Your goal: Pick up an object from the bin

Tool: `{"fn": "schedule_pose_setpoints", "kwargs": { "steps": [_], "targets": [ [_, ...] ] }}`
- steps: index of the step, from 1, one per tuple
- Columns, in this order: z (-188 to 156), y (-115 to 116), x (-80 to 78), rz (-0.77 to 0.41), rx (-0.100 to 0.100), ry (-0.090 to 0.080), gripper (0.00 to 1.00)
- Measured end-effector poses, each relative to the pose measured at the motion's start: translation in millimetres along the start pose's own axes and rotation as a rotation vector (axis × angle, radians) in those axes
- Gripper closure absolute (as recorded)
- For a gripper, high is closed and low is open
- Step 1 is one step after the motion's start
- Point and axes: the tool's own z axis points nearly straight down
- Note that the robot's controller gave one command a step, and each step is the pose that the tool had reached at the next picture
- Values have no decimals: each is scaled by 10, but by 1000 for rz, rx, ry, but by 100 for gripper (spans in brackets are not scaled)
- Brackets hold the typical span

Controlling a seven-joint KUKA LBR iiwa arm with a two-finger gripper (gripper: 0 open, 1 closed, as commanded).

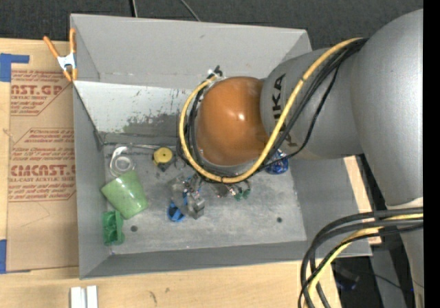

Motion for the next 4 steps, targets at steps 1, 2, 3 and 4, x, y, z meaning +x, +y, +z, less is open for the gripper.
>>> {"fn": "schedule_pose_setpoints", "kwargs": {
  "steps": [1, 2, 3, 4],
  "targets": [
    [0, -1, 1, 0, 0, 0, 0],
    [1, -2, 1, 0, 0, 0, 100],
    [1, -2, 1, 1, 0, 0, 0],
    [2, -3, 2, 0, 0, 0, 100]
  ]
}}
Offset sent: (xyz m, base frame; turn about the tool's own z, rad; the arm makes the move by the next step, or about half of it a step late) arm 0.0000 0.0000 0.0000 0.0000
